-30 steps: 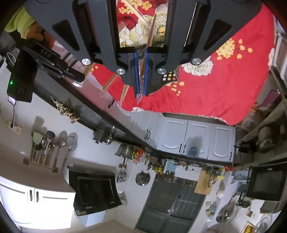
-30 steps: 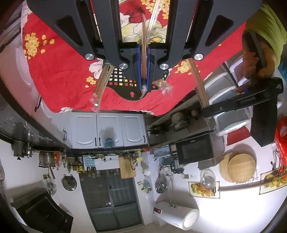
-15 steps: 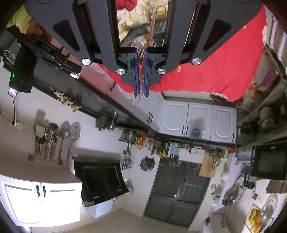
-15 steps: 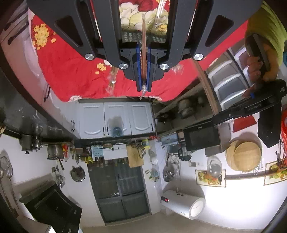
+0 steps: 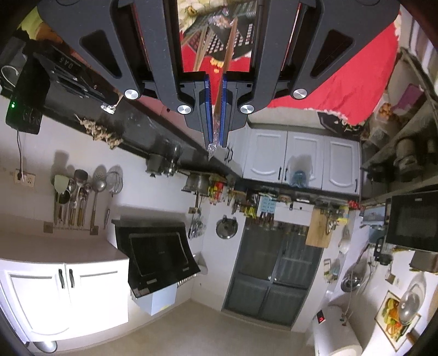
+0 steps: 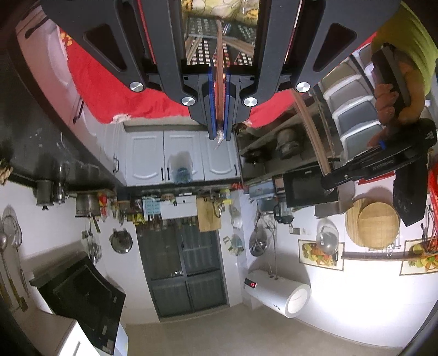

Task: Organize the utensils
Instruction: 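Lower the chopsticks into the caddy compartments with both tools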

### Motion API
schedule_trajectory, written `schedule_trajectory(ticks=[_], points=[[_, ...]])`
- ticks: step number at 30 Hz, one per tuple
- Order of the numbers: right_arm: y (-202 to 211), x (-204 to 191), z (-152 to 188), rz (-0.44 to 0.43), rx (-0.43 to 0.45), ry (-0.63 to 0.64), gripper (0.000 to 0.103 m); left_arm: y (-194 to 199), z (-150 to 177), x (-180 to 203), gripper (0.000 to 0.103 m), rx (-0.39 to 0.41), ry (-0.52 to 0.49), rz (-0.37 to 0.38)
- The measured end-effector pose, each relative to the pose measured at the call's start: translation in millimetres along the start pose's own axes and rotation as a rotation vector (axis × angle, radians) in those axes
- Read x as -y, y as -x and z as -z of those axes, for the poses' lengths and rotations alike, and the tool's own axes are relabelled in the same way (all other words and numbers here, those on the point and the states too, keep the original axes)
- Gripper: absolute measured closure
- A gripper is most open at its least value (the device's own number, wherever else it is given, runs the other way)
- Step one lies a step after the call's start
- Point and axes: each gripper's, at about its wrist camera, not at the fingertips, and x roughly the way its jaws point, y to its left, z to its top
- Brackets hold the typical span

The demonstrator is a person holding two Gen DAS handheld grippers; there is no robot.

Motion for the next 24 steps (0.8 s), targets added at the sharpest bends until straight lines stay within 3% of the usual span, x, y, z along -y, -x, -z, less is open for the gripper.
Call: schedule_trajectory(ticks=[14,24], points=[[-21.2,-8.8,-30.2,-0.005,0.083,0.04,0.097,-14.4,-23.8,7.1,0.1,0.086,-0.038,-0.044],[-61.0,-7.0,-14.4,-0.009,0.036,0.042,0.097,-33.0,-6.8,-4.4,0.1,0.065,-0.02,-0.058]])
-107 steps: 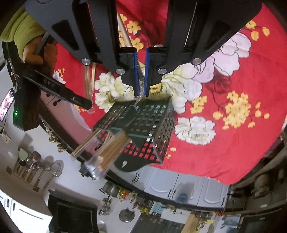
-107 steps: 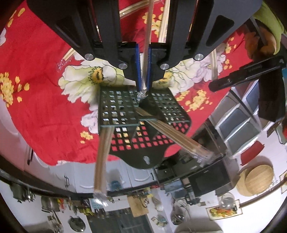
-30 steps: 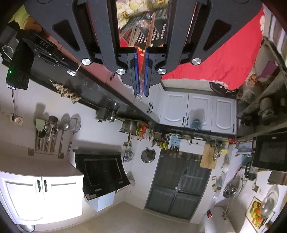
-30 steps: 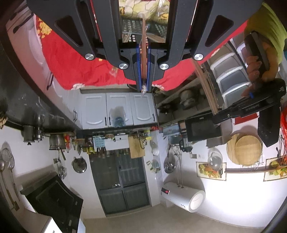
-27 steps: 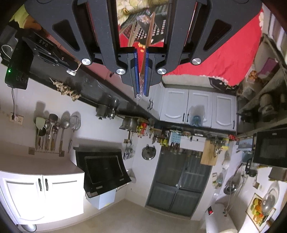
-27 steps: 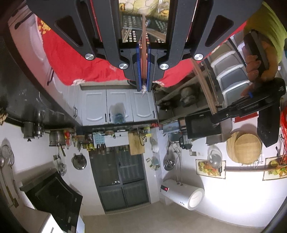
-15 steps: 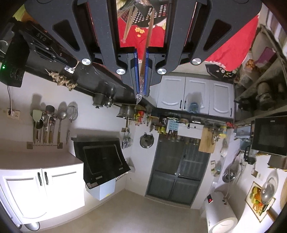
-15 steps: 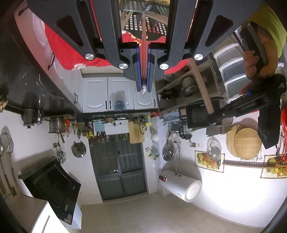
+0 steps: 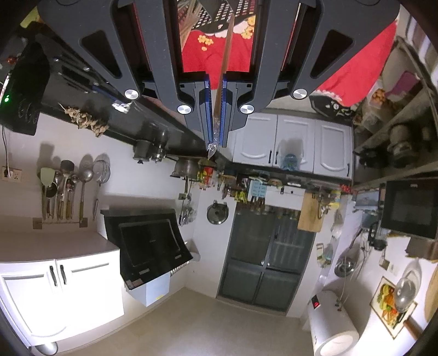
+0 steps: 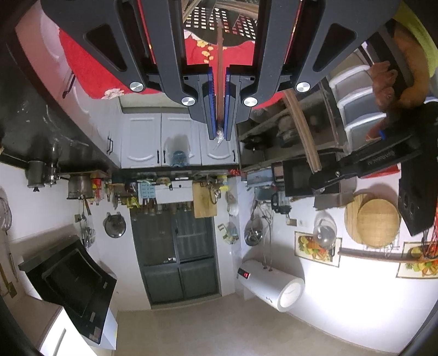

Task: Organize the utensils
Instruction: 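Lower the chopsticks into the caddy compartments with both tools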

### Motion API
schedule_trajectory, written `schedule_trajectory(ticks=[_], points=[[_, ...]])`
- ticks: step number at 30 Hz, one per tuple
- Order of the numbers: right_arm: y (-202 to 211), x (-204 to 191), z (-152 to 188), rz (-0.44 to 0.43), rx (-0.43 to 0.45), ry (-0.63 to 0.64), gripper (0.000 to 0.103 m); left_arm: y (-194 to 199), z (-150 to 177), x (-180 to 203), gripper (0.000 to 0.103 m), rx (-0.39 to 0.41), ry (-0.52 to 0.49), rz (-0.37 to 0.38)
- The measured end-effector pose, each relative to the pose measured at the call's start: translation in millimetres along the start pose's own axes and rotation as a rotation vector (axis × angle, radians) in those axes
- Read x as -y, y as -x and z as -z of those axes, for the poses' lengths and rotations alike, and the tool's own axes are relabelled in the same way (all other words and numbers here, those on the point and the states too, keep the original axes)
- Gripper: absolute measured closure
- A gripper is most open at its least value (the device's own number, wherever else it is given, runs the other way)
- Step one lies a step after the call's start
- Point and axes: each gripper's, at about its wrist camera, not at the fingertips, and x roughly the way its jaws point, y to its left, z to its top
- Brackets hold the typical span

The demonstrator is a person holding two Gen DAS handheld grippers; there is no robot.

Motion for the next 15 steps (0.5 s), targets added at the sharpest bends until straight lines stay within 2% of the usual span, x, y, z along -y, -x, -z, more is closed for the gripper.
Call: schedule_trajectory(ticks=[8,15], points=[[-32.1,4.8,32.7,0.009,-0.071,-0.026,0.097,-12.2,26.5,-9.1,0.1,-0.06,0.008,-0.003],[-43.0,6.6,54.5,0.02,-0.11,-0.044,0.097,-21.3,48.6,-16.0,0.1,-0.105,0.023,-0.001]])
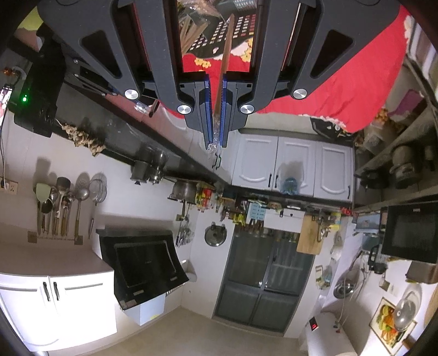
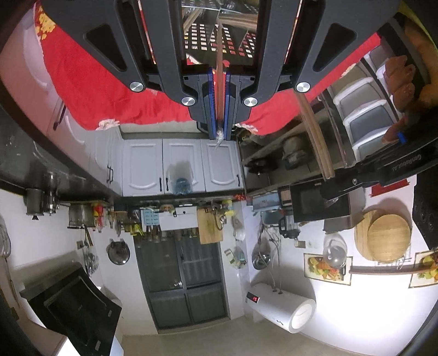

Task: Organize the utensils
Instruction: 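Lower the chopsticks into the caddy compartments with both tools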

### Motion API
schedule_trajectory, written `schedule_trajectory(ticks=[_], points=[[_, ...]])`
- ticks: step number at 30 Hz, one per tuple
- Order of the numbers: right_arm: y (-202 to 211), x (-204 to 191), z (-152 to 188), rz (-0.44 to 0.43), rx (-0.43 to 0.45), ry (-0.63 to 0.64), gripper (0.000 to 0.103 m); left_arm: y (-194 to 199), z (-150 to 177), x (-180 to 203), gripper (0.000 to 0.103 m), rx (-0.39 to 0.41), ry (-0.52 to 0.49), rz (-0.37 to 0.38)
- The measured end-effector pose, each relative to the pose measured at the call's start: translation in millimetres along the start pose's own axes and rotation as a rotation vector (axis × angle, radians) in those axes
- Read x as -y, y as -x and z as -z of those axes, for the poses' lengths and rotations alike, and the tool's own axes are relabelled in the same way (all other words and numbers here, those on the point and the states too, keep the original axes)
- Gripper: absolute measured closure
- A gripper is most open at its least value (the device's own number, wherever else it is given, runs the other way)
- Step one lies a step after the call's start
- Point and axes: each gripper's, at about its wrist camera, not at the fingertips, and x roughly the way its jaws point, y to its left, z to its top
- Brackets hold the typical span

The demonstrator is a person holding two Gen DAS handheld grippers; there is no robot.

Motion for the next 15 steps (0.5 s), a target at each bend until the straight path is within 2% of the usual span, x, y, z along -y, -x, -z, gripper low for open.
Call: schedule_trajectory(ticks=[15], points=[[-14.0,1.7,29.9,0.0,-0.09,-0.029,0.097,-18.0,40.2,-23.1,0.1,-0.113,0.053,-0.013]])
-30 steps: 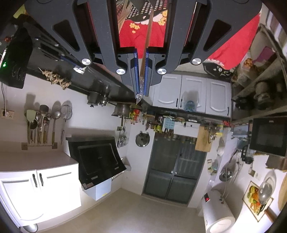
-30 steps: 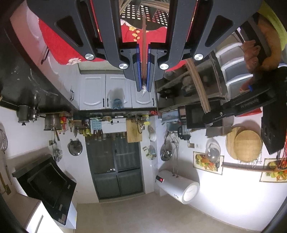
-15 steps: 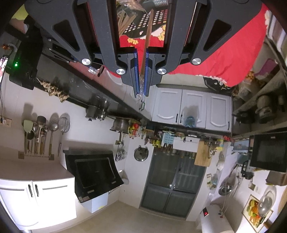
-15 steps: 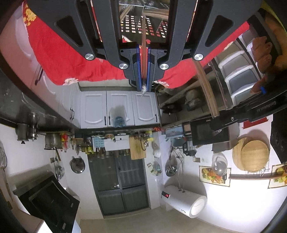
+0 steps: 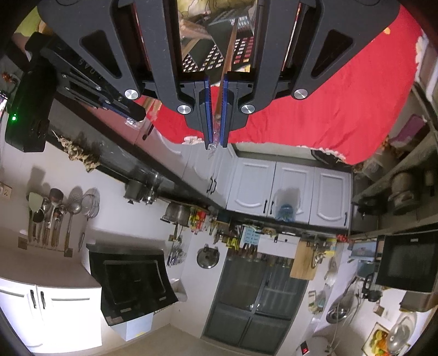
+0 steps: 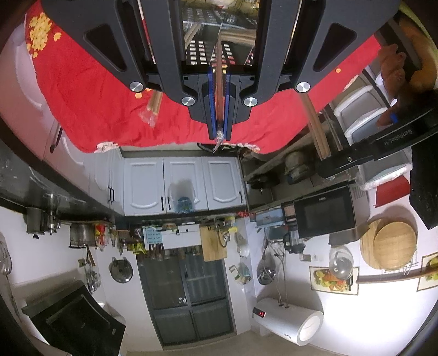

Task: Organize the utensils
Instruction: 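Lower the chopsticks into the caddy compartments with both tools, then open both tools to release the chopsticks and move back toward the pile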

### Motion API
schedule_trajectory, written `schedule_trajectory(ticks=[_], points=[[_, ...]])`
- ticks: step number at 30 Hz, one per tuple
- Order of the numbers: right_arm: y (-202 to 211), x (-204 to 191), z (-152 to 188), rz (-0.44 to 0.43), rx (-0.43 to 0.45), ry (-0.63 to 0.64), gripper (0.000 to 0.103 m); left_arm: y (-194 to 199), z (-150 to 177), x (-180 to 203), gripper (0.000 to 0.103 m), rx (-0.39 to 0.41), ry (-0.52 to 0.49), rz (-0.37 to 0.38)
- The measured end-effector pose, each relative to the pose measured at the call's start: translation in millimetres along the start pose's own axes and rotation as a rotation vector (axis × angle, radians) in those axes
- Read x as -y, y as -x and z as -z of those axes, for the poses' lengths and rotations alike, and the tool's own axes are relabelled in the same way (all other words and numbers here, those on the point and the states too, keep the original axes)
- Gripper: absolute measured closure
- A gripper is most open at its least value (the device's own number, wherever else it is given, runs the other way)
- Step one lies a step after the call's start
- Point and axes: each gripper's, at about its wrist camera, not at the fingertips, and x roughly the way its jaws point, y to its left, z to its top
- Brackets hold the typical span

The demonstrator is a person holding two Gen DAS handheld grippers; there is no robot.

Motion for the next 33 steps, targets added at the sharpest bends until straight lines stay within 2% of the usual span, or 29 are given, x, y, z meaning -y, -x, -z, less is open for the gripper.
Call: schedule_trajectory(ticks=[9,11,13,15,17,19,23,25,30,33], points=[[1.5,1.1,6.9,-0.003,-0.032,-0.011,0.097,-3.1,13.2,-10.6,0.1,-0.044,0.025,-0.01],[2.4,1.6,8.6,-0.001,-0.038,-0.012,0.096,-2.0,14.1,-10.4,0.096,-0.045,0.025,-0.014],[4.1,1.8,9.7,0.0,-0.04,-0.015,0.086,-0.4,14.6,-10.6,0.089,-0.044,0.028,-0.016],[5.9,2.5,10.0,-0.001,-0.043,-0.017,0.083,2.5,14.5,-12.1,0.086,-0.044,0.035,-0.016],[7.0,2.9,10.2,-0.001,-0.044,-0.017,0.082,5.4,14.6,-12.5,0.079,-0.041,0.038,-0.018],[9.4,3.7,11.0,-0.002,-0.043,-0.02,0.075,9.1,14.2,-13.6,0.065,-0.039,0.045,-0.025],[12.5,3.9,11.6,-0.004,-0.043,-0.021,0.069,16.2,14.3,-15.2,0.052,-0.033,0.054,-0.027],[17.1,4.5,12.6,-0.006,-0.041,-0.024,0.063,20.5,14.1,-15.3,0.041,-0.027,0.056,-0.028],[24.7,5.9,15.2,-0.007,-0.038,-0.026,0.059,31.7,14.2,-15.4,0.023,-0.011,0.058,-0.036],[28.8,6.4,16.3,-0.007,-0.037,-0.027,0.055,36.5,15.0,-14.9,0.016,-0.005,0.059,-0.045]])
